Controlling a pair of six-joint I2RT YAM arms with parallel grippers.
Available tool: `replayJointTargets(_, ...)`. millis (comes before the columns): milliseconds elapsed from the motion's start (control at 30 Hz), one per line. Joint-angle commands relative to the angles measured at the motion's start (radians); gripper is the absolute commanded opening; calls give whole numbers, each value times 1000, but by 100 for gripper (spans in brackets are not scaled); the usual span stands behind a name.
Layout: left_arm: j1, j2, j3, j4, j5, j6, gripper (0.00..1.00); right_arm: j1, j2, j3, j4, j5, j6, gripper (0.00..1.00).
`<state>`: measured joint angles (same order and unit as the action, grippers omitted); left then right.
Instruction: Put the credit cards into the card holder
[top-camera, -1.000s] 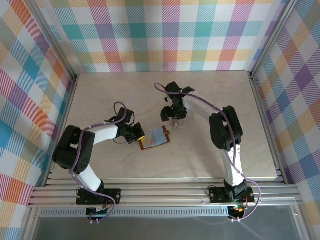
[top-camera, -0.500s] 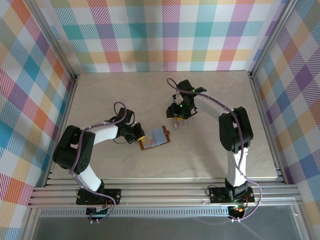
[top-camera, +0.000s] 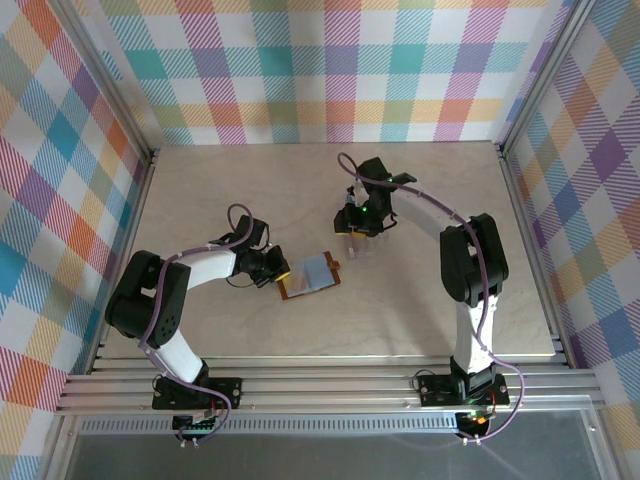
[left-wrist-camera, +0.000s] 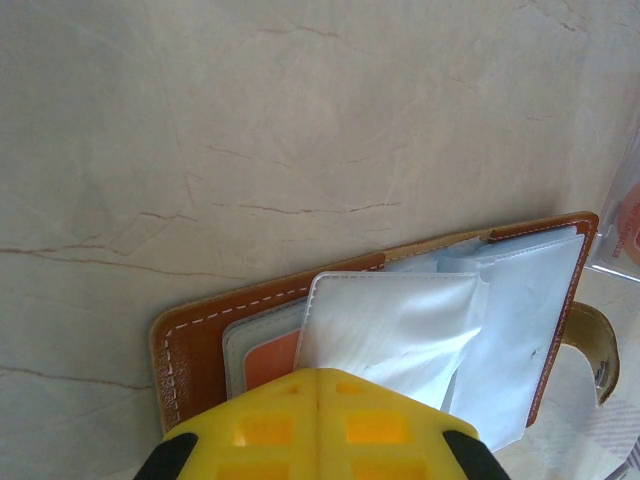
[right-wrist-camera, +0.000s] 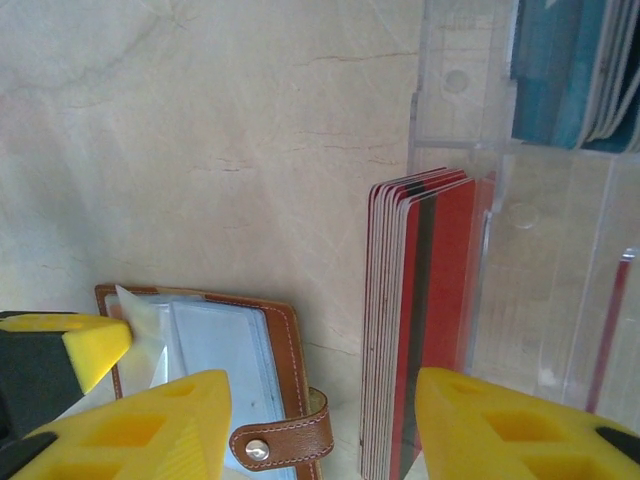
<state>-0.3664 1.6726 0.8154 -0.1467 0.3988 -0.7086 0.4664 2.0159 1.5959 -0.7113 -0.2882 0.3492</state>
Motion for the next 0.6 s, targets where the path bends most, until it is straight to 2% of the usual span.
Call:
replayJointTargets(0,-11,47,-47,-100,-67,18,0,27,33,16,-48,52,-35,53)
replayJointTargets(300,-11,44,-48,-102,-68,16,0,37,18,-12,-14,-25,-39,52)
replayJointTargets(567,-11,45,-49,-101,-66,15,0,15,-14,-54,40,-81,-18,43)
